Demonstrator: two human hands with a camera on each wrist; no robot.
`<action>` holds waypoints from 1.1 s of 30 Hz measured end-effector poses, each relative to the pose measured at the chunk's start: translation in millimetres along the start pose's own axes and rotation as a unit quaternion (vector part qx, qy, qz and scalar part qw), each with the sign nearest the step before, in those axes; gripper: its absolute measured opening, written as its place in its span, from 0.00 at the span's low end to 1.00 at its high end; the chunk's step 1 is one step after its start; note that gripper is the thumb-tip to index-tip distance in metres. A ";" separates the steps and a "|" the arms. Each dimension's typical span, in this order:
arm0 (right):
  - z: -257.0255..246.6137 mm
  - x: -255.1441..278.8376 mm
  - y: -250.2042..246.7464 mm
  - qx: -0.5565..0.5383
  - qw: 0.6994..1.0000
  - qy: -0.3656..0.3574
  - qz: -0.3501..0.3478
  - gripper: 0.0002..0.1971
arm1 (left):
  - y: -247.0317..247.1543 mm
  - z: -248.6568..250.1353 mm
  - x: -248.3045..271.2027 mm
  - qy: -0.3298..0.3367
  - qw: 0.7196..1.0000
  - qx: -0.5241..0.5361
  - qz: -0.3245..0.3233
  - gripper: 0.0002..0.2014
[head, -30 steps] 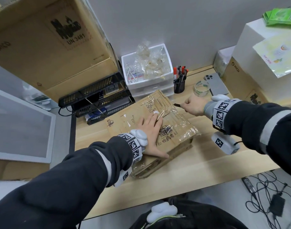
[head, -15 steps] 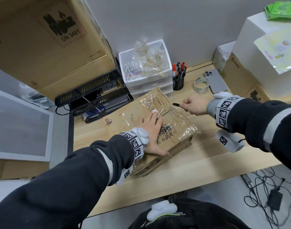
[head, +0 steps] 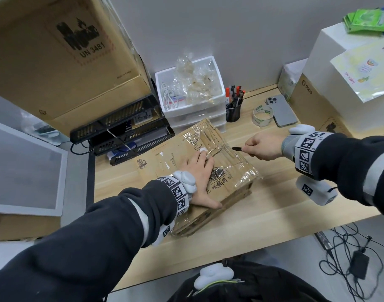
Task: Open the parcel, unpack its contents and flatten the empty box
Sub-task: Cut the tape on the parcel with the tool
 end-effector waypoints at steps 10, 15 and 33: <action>14.2 -3.7 -6.8 0.053 0.999 -0.004 -0.003 0.20 | 1.1 -1.4 1.8 0.001 1.000 -0.006 0.014 0.69; 21.5 -12.0 -15.6 -0.025 0.998 0.030 -0.042 0.16 | 0.4 -2.2 2.0 0.019 0.999 -0.028 0.037 0.69; 58.4 -54.9 48.0 -0.242 0.957 0.137 -0.082 0.17 | -10.9 -84.9 -2.3 -0.169 0.976 0.026 0.138 0.34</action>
Point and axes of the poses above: each hand's wrist, its own x-axis away from the middle knuckle, its own y-axis out of the palm, z = x × y, the point moved 5 cm from there along -x, towards the middle knuckle, and after that the axes turned 14 degrees about y, right-handed, at the moved point
